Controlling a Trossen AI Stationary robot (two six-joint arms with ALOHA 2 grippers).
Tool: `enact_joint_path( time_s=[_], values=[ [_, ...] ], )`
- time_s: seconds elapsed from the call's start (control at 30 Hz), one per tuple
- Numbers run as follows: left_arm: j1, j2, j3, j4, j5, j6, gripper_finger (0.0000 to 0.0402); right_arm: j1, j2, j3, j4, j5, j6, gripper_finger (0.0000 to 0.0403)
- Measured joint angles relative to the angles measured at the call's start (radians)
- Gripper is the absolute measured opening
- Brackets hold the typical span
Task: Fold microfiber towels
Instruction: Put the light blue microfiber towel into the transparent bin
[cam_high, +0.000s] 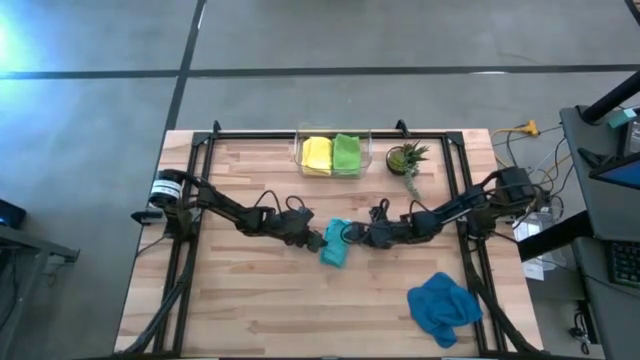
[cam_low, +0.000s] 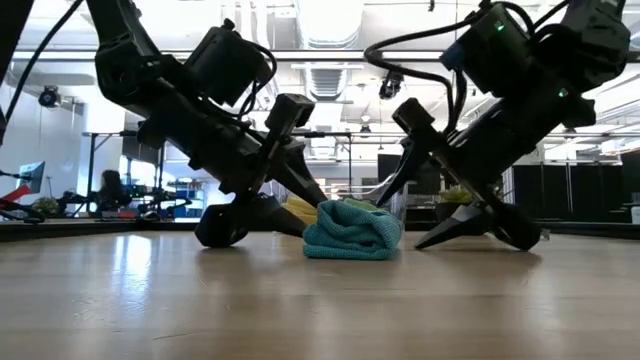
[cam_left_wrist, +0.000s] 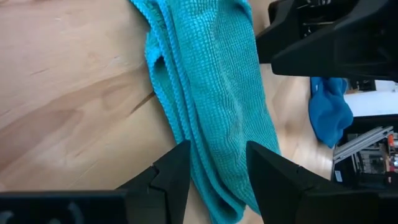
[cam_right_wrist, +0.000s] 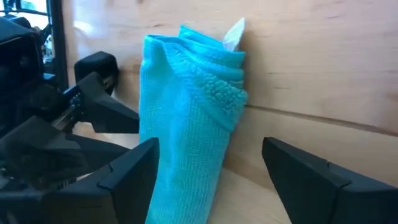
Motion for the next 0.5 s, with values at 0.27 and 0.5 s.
enact_joint_path(
  time_s=[0.27,0.5],
  values=[
    [0.000,0.000,0.000,0.001,0.010,-0.002,0.0138,-0.040,0.021,0.005,0.031,-0.034,-0.021,0.0281],
    [0.000,0.000,0.000,-0.002,0.021,-0.002,0.0138,-0.066,0.022,0.007,0.036,-0.051,-0.030,0.0274]
  ],
)
